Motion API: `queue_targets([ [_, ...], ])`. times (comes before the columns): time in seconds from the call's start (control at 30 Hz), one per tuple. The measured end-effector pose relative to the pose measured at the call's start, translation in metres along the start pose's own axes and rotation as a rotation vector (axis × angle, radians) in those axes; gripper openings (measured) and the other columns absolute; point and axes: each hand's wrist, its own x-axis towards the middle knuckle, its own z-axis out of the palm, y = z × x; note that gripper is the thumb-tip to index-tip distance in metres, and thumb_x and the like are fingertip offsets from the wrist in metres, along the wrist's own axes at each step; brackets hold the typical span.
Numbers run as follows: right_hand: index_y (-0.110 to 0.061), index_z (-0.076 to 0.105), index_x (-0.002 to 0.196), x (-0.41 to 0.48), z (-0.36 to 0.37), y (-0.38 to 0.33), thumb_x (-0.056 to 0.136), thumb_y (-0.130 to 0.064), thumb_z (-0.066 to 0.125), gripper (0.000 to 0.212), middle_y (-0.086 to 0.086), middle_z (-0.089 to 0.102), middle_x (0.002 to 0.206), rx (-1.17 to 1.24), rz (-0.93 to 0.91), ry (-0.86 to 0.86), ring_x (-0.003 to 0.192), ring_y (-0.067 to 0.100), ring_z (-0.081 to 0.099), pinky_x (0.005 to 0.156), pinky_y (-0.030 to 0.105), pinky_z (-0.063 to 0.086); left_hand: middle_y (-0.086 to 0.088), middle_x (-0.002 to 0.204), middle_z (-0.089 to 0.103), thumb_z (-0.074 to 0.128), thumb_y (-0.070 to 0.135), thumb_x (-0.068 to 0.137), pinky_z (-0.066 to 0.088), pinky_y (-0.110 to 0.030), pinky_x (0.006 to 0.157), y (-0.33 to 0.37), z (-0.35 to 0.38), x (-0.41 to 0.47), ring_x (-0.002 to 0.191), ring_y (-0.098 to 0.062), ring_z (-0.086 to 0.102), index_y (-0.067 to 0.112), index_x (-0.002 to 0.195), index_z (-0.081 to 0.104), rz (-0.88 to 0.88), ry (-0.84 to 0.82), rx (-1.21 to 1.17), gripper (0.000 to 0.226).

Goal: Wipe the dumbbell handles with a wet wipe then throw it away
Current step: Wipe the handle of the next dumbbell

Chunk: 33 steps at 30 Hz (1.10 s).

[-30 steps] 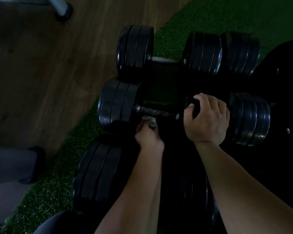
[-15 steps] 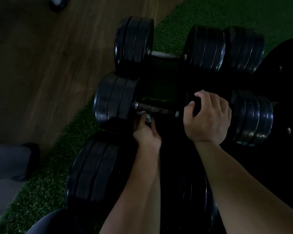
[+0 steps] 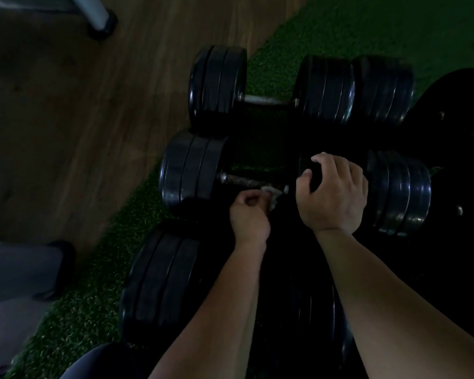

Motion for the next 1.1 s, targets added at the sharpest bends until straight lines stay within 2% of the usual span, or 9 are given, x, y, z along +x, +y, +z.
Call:
queue_targets([
  [0.07, -0.020, 0.063, 0.117, 0.000, -0.001, 0.000, 0.089, -0.039, 0.048, 0.037, 0.001, 0.064, 0.123, 0.013, -0.003, -0.004, 0.118, 0.028, 0.052, 0.102, 0.046, 0.040, 0.001, 0.081, 0.069, 0.071, 0.021, 0.089, 0.051, -0.019, 0.060, 0.008, -0.003, -0.007, 0.071, -0.010, 0.065, 0.020, 0.088, 0.067, 0.091, -0.051, 0.150, 0.005],
  [0.17, -0.020, 0.064, 0.116, 0.002, -0.004, 0.000, 0.087, -0.038, 0.051, 0.036, 0.000, 0.065, 0.122, 0.032, 0.011, -0.014, 0.119, 0.028, 0.052, 0.102, 0.046, 0.040, 0.003, 0.085, 0.070, 0.070, 0.024, 0.090, 0.059, -0.028, 0.067, 0.027, -0.014, -0.010, 0.078, -0.011, 0.068, 0.025, 0.086, 0.068, 0.184, -0.103, 0.223, 0.005],
  [0.27, -0.020, 0.063, 0.115, 0.002, -0.009, 0.000, 0.087, -0.038, 0.053, 0.035, 0.000, 0.064, 0.121, 0.053, 0.023, -0.037, 0.120, 0.026, 0.050, 0.103, 0.044, 0.038, 0.003, 0.089, 0.066, 0.068, 0.024, 0.092, 0.054, -0.016, 0.052, 0.058, -0.018, -0.014, 0.076, -0.007, 0.065, 0.020, 0.091, 0.066, 0.295, -0.160, 0.350, 0.004],
  [0.37, -0.022, 0.062, 0.114, 0.007, -0.015, -0.001, 0.088, -0.037, 0.056, 0.031, 0.000, 0.062, 0.119, 0.076, 0.057, -0.108, 0.121, 0.025, 0.047, 0.104, 0.042, 0.035, 0.001, 0.091, 0.064, 0.068, 0.025, 0.092, 0.062, -0.034, 0.059, 0.088, -0.019, -0.009, 0.083, -0.017, 0.070, 0.019, 0.093, 0.066, 0.327, -0.224, 0.411, 0.007],
  [0.53, -0.023, 0.055, 0.119, 0.032, -0.027, -0.011, 0.092, -0.039, 0.053, 0.031, -0.002, 0.059, 0.118, 0.103, 0.137, -0.204, 0.120, 0.024, 0.047, 0.101, 0.043, 0.034, 0.003, 0.090, 0.065, 0.068, 0.027, 0.093, 0.063, -0.037, 0.066, 0.128, -0.017, 0.005, 0.083, -0.015, 0.070, 0.021, 0.092, 0.066, 0.425, -0.279, 0.562, 0.007],
  [0.7, -0.017, 0.053, 0.122, 0.080, -0.022, -0.023, 0.090, -0.035, 0.055, 0.036, 0.007, 0.056, 0.120, 0.021, -0.063, -0.156, 0.114, 0.030, 0.050, 0.095, 0.044, 0.041, 0.006, 0.088, 0.066, 0.068, 0.030, 0.092, 0.060, -0.044, 0.073, 0.155, -0.007, 0.026, 0.080, -0.014, 0.068, 0.022, 0.091, 0.064, 0.581, -0.278, 0.705, 0.009],
  [0.77, -0.016, 0.051, 0.124, 0.108, -0.018, -0.023, 0.091, -0.034, 0.055, 0.038, 0.009, 0.052, 0.125, -0.040, -0.120, -0.144, 0.118, 0.031, 0.048, 0.098, 0.044, 0.039, 0.007, 0.088, 0.066, 0.068, 0.031, 0.091, 0.059, -0.043, 0.074, 0.164, -0.001, 0.038, 0.080, -0.014, 0.067, 0.025, 0.090, 0.064, 0.644, -0.258, 0.762, 0.008],
  [0.9, -0.016, 0.045, 0.134, 0.159, -0.005, -0.017, 0.097, -0.038, 0.047, 0.043, 0.012, 0.045, 0.138, -0.145, -0.147, -0.167, 0.128, 0.034, 0.041, 0.106, 0.046, 0.035, 0.008, 0.092, 0.065, 0.065, 0.028, 0.093, 0.048, -0.030, 0.069, 0.179, 0.010, 0.064, 0.086, -0.011, 0.062, 0.023, 0.096, 0.064, 0.781, -0.228, 0.859, 0.006],
  [1.1, -0.013, 0.040, 0.142, 0.175, 0.032, 0.000, 0.102, -0.043, 0.036, 0.050, 0.010, 0.041, 0.149, -0.152, -0.188, -0.141, 0.140, 0.035, 0.031, 0.116, 0.048, 0.026, 0.005, 0.103, 0.061, 0.059, 0.025, 0.098, 0.048, -0.034, 0.075, 0.188, 0.038, 0.098, 0.088, -0.011, 0.056, 0.023, 0.105, 0.065, 0.886, -0.250, 0.950, 0.010],
])
